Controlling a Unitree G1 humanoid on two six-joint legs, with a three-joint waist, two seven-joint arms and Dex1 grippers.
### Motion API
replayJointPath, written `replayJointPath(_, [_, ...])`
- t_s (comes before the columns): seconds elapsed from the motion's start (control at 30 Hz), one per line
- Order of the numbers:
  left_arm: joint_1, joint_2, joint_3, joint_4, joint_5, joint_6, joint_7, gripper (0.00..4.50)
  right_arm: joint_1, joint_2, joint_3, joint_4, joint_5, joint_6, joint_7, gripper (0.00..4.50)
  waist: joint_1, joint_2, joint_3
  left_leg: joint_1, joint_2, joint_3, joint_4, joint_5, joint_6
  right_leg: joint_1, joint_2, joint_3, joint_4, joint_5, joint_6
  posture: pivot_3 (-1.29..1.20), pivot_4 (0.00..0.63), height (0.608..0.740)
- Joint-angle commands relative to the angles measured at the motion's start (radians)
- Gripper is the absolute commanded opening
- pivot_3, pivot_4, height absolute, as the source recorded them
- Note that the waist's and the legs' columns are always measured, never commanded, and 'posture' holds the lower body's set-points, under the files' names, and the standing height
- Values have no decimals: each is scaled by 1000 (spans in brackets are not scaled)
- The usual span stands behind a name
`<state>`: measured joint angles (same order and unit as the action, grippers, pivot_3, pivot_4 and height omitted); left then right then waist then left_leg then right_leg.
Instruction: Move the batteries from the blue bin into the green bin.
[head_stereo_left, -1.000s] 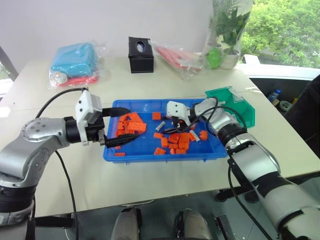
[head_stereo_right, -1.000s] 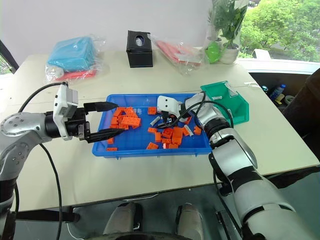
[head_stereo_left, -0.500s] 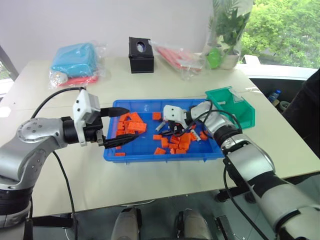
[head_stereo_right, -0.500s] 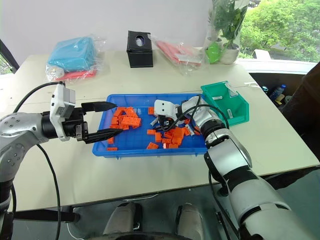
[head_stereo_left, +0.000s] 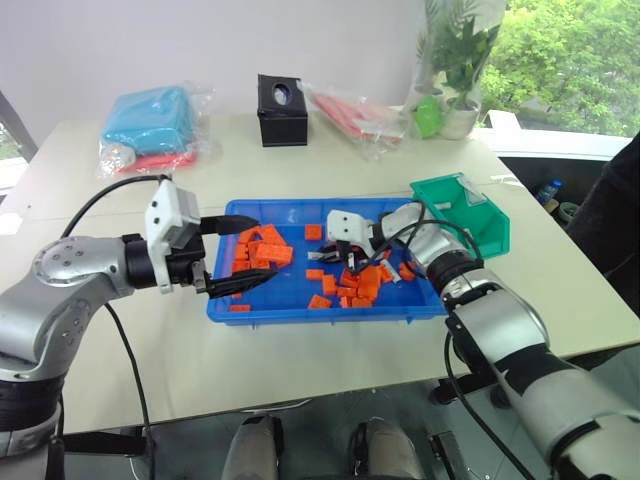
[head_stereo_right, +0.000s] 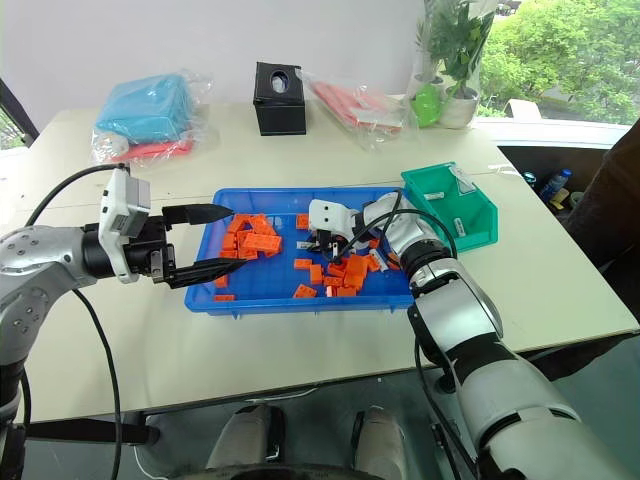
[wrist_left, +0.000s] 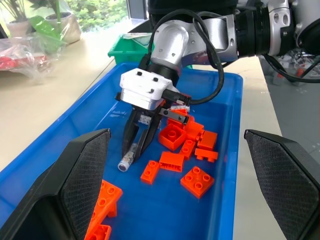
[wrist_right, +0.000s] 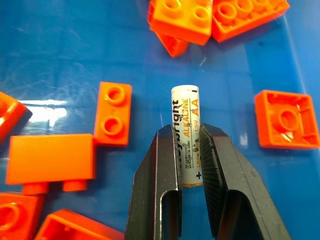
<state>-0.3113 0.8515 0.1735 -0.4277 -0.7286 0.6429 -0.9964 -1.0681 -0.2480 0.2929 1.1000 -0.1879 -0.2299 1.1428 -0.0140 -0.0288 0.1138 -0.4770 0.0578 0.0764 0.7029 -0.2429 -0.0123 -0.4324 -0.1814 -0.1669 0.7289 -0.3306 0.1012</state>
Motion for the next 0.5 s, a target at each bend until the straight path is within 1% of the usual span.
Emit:
replayJointPath(0.03, [-15,3,7,-3,-7,-11,-8,4500,94,-16,-122,-411,122,322,-72,45,2,0,0,0,0,0,0,0,0,0,0,0,0,0,0,0,150,630])
replayJointPath(0.1, [-7,0,4,-4,-8,-11,-12,4500,199,-23,-185,-700,179,567,-131,45,4,0,0,0,2,-1,0,0,-1,1,-1,0,0,0,0,0,150,630])
replayJointPath(0.17, [2,-7,-6,-1,-6,-14,-18,4500,316,-39,-287,-994,225,801,-229,45,6,0,0,0,2,-1,0,0,-1,2,-1,0,0,0,0,0,150,630])
replayJointPath(0.23, [7,-11,-12,4,-5,-16,-26,4500,386,-52,-365,-1178,251,949,-312,45,15,0,0,1,1,-2,0,0,0,3,-1,-1,-3,0,0,0,150,630])
replayJointPath(0.3, [7,-16,-19,15,1,-24,-34,4500,433,-98,-456,-1281,233,1049,-407,45,22,1,0,1,1,-1,-1,0,0,4,-1,-1,-8,2,-3,0,150,630])
replayJointPath(0.37, [3,-22,-25,27,6,-31,-41,4500,456,-139,-525,-1333,230,1116,-480,45,29,1,0,2,1,0,-1,0,0,4,-1,-1,-10,2,-4,0,150,630])
replayJointPath(0.43, [-10,-36,-39,46,14,-41,-44,4500,460,-191,-607,-1325,242,1158,-533,45,29,1,-1,2,1,0,-1,0,-1,5,-1,-1,-10,2,-4,0,150,630])
replayJointPath(0.5, [-26,-50,-53,63,22,-51,-47,4500,468,-242,-650,-1293,250,1168,-564,45,27,1,-1,3,0,1,-1,0,0,5,-1,-1,-11,2,-4,0,150,630])
